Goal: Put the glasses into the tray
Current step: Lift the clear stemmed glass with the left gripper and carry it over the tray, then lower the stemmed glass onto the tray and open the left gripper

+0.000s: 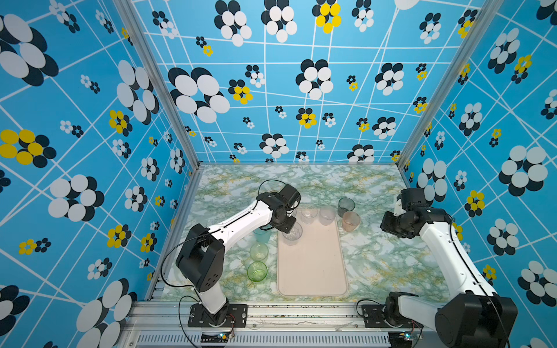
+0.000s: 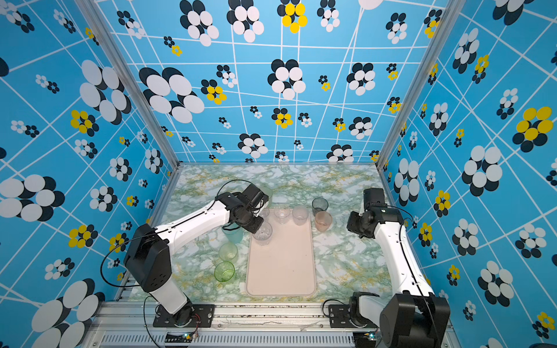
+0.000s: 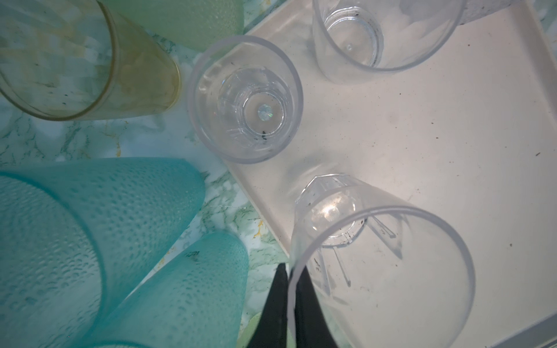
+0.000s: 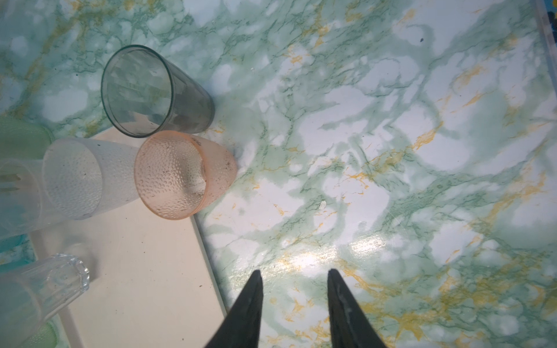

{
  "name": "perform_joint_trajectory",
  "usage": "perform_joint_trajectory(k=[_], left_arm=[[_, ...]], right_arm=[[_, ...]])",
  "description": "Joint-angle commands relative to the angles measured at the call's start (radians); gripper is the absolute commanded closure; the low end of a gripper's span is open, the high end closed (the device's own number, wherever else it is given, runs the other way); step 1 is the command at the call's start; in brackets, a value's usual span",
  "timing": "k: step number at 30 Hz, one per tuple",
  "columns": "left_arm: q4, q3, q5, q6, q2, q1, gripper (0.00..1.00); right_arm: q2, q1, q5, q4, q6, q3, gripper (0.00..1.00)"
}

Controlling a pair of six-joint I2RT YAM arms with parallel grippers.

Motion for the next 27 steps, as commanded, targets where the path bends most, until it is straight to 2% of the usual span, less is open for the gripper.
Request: perform_joint_trajectory(k=[1, 27], left_arm=[[0.011, -0.014, 0.021, 0.019, 0.014, 0.015, 0.98], [0.049, 0.019, 0.024, 0.041, 0.090, 0.063, 0.97]], right_arm=[[0.009, 0.010, 0.010, -0.029, -0.008, 0.028, 0.62], [0.039, 0.029, 0.032, -0.051, -0.008, 0.057, 0.62]])
